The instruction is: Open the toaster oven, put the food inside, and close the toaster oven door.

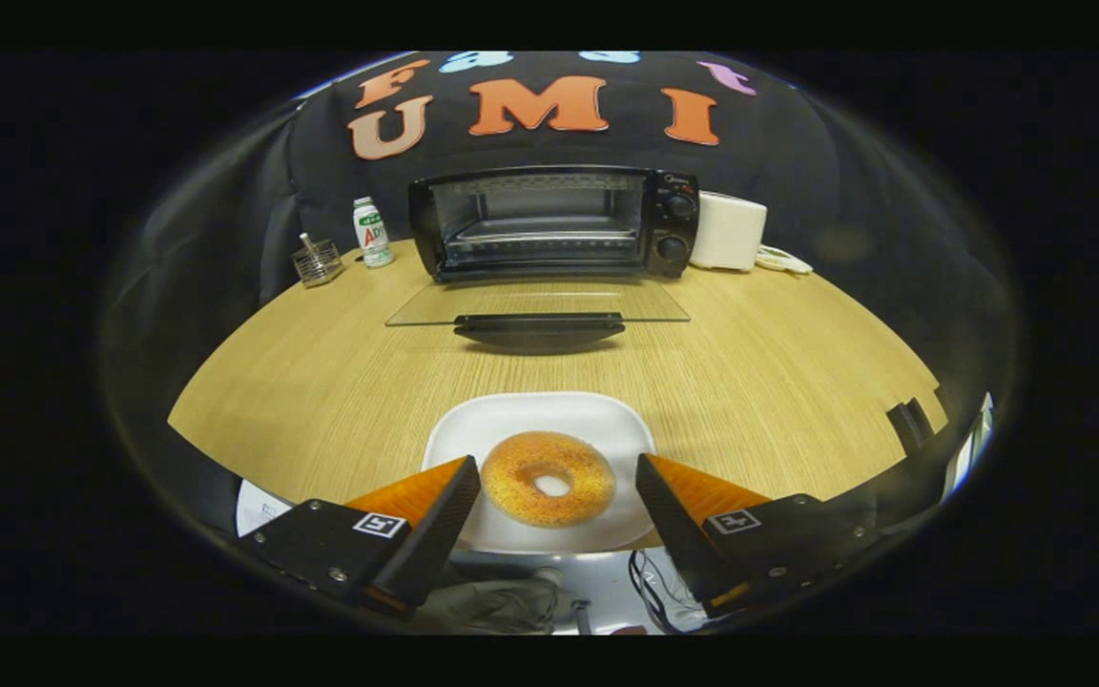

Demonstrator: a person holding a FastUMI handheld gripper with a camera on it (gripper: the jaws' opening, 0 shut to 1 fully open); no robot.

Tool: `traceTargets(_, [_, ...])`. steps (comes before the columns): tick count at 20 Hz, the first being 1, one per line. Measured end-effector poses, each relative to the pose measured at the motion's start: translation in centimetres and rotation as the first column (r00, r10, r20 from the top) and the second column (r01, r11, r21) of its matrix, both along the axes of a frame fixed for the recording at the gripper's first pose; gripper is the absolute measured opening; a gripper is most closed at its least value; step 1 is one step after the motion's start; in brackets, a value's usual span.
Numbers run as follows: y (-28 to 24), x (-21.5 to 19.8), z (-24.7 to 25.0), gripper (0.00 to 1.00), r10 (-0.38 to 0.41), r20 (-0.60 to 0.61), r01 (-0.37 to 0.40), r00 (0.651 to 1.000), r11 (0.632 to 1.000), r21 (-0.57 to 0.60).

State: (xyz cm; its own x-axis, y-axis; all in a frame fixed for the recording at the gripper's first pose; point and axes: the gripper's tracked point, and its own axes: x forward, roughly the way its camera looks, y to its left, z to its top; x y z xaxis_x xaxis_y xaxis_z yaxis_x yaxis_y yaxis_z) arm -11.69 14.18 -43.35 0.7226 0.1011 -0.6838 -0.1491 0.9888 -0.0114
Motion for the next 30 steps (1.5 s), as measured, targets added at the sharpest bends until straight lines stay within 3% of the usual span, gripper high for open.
traceTargets(9, [0.3,0.1,-1.3,0.98,0.020,-0.033,-0.021,0.999,0.999,-0.026])
traceTargets(14, [0.9,0.4,-0.6,0.70,0.002,-0.046,-0.001,0.999,1.000,0.023])
traceTargets(18, [1.1,2.3,1.8,0.63,-0.018,-0.013,0.019,1.000,0.997,0.072])
traceTargets(26, [3.1,7.2,6.6,0.62,-0.042,0.031,0.034,0.999,0.976,0.216])
traceTargets(30, [4.8,10.8,9.1,0.62,-0.062,0.050,0.042,0.997,0.944,0.328])
